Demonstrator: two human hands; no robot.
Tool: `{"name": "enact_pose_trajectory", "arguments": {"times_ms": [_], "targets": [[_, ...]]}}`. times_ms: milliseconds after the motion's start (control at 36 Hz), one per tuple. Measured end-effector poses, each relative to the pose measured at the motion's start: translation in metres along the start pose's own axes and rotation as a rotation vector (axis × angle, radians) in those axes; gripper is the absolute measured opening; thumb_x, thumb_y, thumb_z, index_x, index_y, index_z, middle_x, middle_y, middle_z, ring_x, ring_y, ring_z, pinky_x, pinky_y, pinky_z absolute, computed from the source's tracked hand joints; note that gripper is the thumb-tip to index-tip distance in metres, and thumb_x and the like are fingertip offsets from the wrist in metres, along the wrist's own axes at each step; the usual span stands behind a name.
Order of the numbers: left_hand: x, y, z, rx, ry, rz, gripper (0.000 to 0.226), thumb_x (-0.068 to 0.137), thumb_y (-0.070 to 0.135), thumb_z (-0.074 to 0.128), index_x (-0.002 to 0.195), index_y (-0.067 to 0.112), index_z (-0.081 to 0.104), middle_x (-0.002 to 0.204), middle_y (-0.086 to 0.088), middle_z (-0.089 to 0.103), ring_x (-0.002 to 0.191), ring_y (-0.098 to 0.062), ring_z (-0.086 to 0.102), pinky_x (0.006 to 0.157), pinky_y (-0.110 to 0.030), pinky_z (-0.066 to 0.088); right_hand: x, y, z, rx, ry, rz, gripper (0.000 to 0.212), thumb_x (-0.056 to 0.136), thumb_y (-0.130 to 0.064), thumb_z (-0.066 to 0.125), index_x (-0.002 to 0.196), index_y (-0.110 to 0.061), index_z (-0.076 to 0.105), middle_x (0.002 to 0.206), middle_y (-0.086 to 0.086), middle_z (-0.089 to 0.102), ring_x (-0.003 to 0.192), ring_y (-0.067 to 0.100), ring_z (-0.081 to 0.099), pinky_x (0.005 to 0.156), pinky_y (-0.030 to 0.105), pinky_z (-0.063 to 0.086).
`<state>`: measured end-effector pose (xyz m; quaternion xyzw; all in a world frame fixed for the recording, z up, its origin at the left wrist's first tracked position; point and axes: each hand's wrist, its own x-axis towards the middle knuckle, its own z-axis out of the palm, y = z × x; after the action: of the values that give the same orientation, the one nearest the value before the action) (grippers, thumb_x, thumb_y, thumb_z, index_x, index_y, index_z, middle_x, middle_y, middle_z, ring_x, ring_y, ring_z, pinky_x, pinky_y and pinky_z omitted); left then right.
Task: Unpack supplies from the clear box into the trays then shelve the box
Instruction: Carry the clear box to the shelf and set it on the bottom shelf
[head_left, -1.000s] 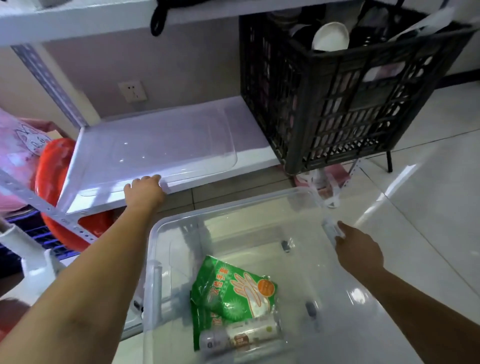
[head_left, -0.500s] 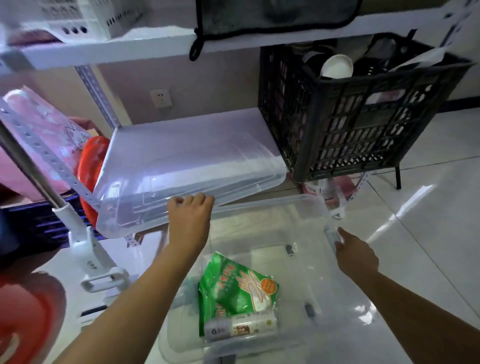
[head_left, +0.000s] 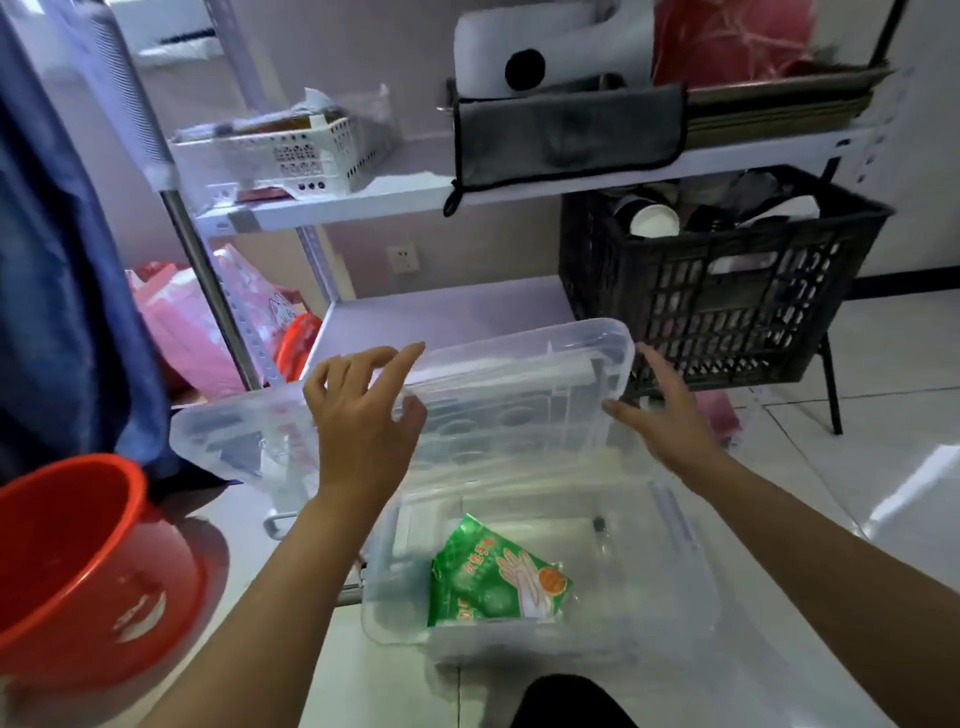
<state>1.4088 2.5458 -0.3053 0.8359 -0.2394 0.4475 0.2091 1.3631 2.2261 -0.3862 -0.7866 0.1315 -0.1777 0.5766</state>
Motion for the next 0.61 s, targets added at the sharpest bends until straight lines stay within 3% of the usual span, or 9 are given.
{"name": "enact_pose_trajectory", "arguments": {"times_ms": [83,167,250,306,361,417,500,556,611], "targets": [[0.003,0.005,0.001,-0.059,0.016,-0.033,0.048,0.072,0.006,0.071,0.118,0.019,0.072,0.107,-0.007,0.068,0.105,-0.018,0.051,0.098,-0.042,0.029,-0.006,-0.007,-0.005,0.205,-0.067,-0.045,0.028,0.089,-0.021,0.071,0.115,-0.031,0.071,0.111,-0.006,0.074,0.111,0.025,0.067,0.093,0.036,0.056],[0.002,0.007,0.0,-0.109,0.02,-0.035,0.049,0.072,0.005,0.072,0.118,0.019,0.072,0.108,-0.006,0.067,0.108,-0.017,0.052,0.101,-0.044,0.028,-0.021,-0.002,-0.015,0.175,-0.046,-0.041,0.021,0.087,-0.025,0.072,0.106,-0.033,0.07,0.102,-0.009,0.075,0.1,0.012,0.069,0.087,0.03,0.058],[0.004,0.008,-0.003,-0.153,0.021,-0.012,0.047,0.074,0.006,0.072,0.119,0.018,0.071,0.112,-0.005,0.068,0.112,-0.019,0.055,0.108,-0.051,0.028,-0.037,0.008,-0.02,0.142,-0.091,-0.036,0.023,0.088,-0.023,0.072,0.11,-0.024,0.067,0.103,-0.008,0.074,0.098,0.009,0.069,0.085,0.026,0.057],[0.007,0.008,-0.005,-0.137,0.017,0.036,0.042,0.078,0.011,0.074,0.119,0.016,0.071,0.116,-0.003,0.07,0.118,-0.025,0.058,0.107,-0.061,0.03,-0.048,0.009,-0.02,0.136,-0.015,-0.041,0.019,0.088,-0.023,0.072,0.106,-0.022,0.067,0.1,-0.004,0.074,0.095,0.01,0.069,0.084,0.026,0.056],[0.008,0.007,-0.005,-0.095,0.01,0.031,0.043,0.082,0.023,0.075,0.124,0.015,0.068,0.128,-0.004,0.066,0.127,-0.029,0.053,0.11,-0.061,0.027,-0.06,0.009,-0.019,0.03,0.092,-0.088,0.014,0.09,-0.03,0.069,0.102,-0.026,0.064,0.096,-0.002,0.072,0.088,0.008,0.067,0.077,0.027,0.055],[0.006,0.0,-0.003,-0.084,0.016,-0.08,0.064,0.082,0.04,0.075,0.139,0.019,0.056,0.149,-0.009,0.047,0.14,-0.028,0.039,0.114,-0.057,0.022,-0.069,0.014,-0.018,-0.133,0.165,-0.135,0.015,0.092,-0.041,0.063,0.102,-0.03,0.06,0.092,-0.006,0.069,0.082,0.006,0.065,0.069,0.028,0.052],[0.002,-0.021,0.0,-0.126,0.09,-0.27,0.095,0.076,0.06,0.075,0.152,0.028,0.029,0.162,-0.015,0.017,0.149,-0.02,0.015,0.117,-0.051,0.012,-0.078,0.021,-0.02,-0.191,0.223,-0.105,0.023,0.096,-0.045,0.056,0.116,-0.034,0.055,0.101,-0.006,0.068,0.084,0.011,0.065,0.073,0.033,0.053],[-0.002,-0.039,0.001,-0.173,0.116,-0.483,0.107,0.071,0.067,0.075,0.155,0.03,0.019,0.164,-0.015,0.01,0.151,-0.021,0.011,0.115,-0.051,0.009,-0.079,0.026,-0.024,-0.167,0.235,-0.094,0.028,0.098,-0.039,0.055,0.126,-0.034,0.054,0.106,-0.009,0.067,0.09,0.002,0.064,0.075,0.027,0.052],[-0.009,-0.062,0.004,-0.196,0.084,-0.774,0.113,0.068,0.071,0.073,0.157,0.031,0.015,0.165,-0.01,0.011,0.151,-0.025,0.014,0.116,-0.053,0.011,-0.08,0.029,-0.03,-0.123,0.252,-0.065,0.024,0.098,-0.034,0.055,0.122,-0.03,0.059,0.102,-0.013,0.068,0.095,-0.002,0.064,0.077,0.025,0.053]]}}
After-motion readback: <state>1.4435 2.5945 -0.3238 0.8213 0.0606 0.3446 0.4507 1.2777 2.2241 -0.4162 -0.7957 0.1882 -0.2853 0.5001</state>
